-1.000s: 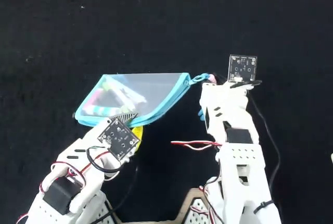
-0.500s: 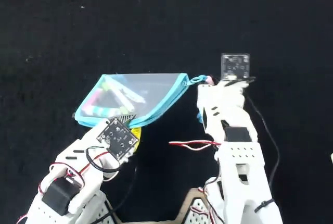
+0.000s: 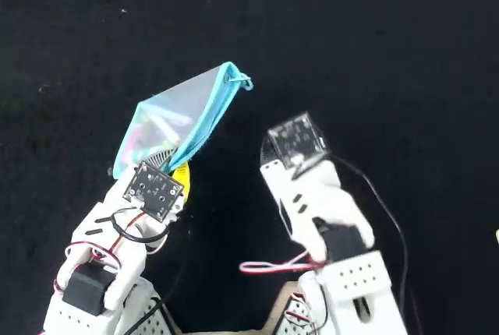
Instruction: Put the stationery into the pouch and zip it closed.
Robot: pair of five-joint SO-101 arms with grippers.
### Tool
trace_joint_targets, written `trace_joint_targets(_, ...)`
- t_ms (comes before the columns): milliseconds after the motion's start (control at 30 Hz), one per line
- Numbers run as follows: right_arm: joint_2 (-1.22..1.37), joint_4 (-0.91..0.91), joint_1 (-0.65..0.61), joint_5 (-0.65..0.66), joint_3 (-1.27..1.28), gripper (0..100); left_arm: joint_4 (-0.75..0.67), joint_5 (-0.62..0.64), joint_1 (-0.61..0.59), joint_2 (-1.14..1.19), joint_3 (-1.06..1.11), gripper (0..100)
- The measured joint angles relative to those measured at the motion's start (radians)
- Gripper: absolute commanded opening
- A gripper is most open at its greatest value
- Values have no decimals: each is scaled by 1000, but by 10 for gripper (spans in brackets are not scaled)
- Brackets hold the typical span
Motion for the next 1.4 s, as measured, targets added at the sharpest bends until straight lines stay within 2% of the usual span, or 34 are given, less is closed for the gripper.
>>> trace_joint_targets(200, -247, 0, -5, -8, 109, 247, 23, -2, 38, 0, 0, 29)
trace_joint_targets(300, -311, 0, -5, -75, 127, 247, 61, -2, 74, 0, 2, 29)
trace_joint_targets(433, -331, -8, -5, -133, 132, 247, 109, -2, 83, 0, -9, 29)
trace_joint_targets(700, -336, -150, -12, -140, 241, 247, 216, -40, 80, 2, -87, 29)
trace_joint_targets(933, -336, -155, -68, -140, 241, 244, 219, -40, 83, 2, -92, 29)
trace_joint_targets(1033, -336, -155, -68, -140, 244, 244, 186, -40, 77, 9, -92, 29)
trace_joint_targets(1167, -339, -155, -68, -140, 276, 240, 69, -37, -2, 12, -87, 29)
trace_joint_targets(1233, -339, -152, -68, -140, 276, 183, -15, -35, -34, 12, -52, 29)
trace_joint_targets(1333, -339, -117, -68, -146, 276, 21, -149, -35, -68, 12, 17, 29)
trace_joint_targets(1400, -339, -109, -68, -146, 276, 34, -229, -35, -78, 12, 64, 29)
